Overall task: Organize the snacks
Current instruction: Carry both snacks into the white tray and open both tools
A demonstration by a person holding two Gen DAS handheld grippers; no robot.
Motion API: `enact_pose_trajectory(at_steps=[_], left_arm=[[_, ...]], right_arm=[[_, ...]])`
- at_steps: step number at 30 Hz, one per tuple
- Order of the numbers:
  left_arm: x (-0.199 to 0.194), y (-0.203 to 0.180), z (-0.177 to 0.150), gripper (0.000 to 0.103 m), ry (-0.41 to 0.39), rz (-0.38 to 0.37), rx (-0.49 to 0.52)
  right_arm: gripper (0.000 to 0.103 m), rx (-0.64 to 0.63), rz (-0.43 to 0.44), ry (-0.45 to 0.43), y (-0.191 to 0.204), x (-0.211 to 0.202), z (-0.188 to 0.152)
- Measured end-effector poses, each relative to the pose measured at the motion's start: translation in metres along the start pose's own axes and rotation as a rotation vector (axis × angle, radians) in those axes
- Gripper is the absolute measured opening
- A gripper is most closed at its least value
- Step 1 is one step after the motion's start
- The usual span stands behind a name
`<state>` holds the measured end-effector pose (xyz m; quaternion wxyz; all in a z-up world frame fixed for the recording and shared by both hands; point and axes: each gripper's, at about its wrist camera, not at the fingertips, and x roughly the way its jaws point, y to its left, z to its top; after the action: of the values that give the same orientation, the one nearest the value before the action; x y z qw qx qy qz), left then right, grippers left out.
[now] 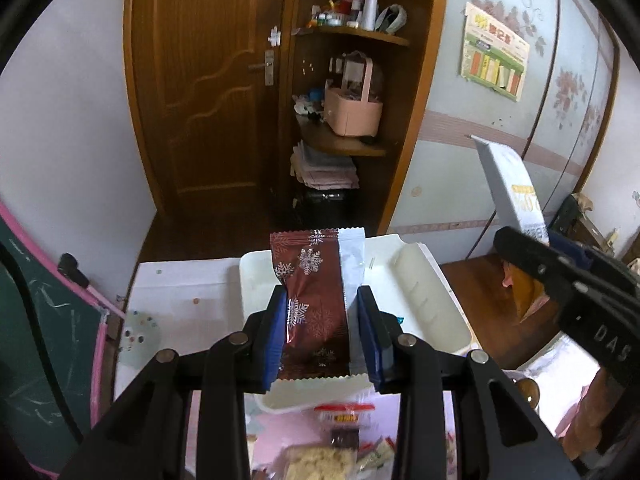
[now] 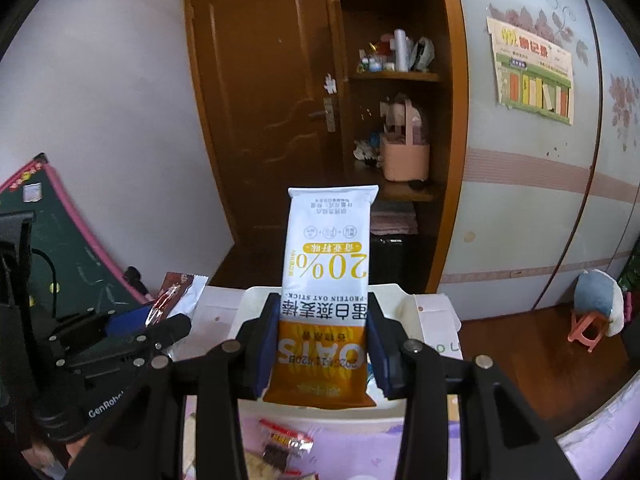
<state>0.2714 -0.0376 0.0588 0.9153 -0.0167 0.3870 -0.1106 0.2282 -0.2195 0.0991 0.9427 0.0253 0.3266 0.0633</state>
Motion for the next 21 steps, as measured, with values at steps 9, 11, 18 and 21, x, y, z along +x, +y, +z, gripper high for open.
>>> enact_pose_trajectory(at_steps=[9, 11, 18, 21], left_arm=[[0.097, -0.001, 0.004, 0.033, 0.103, 0.047, 0.014], [0.117, 0.0, 0.0, 0.033, 0.131, 0.058, 0.015], [0.174, 0.001, -0.013, 0.053, 0.216, 0.092, 0.01], [0.187, 0.002, -0.02, 0.097, 0.228, 0.103, 0.012]], right_arm=[[0.041, 0.058, -0.053, 0.138, -0.019, 0.083, -0.008], [0.041, 0.054, -0.072, 0.173, -0.022, 0.102, -0.015], [0.042, 0.083, -0.063, 0.26, -0.03, 0.146, -0.036], [0.057, 0.103, -0.057, 0.305, -0.031, 0.161, -0.049]])
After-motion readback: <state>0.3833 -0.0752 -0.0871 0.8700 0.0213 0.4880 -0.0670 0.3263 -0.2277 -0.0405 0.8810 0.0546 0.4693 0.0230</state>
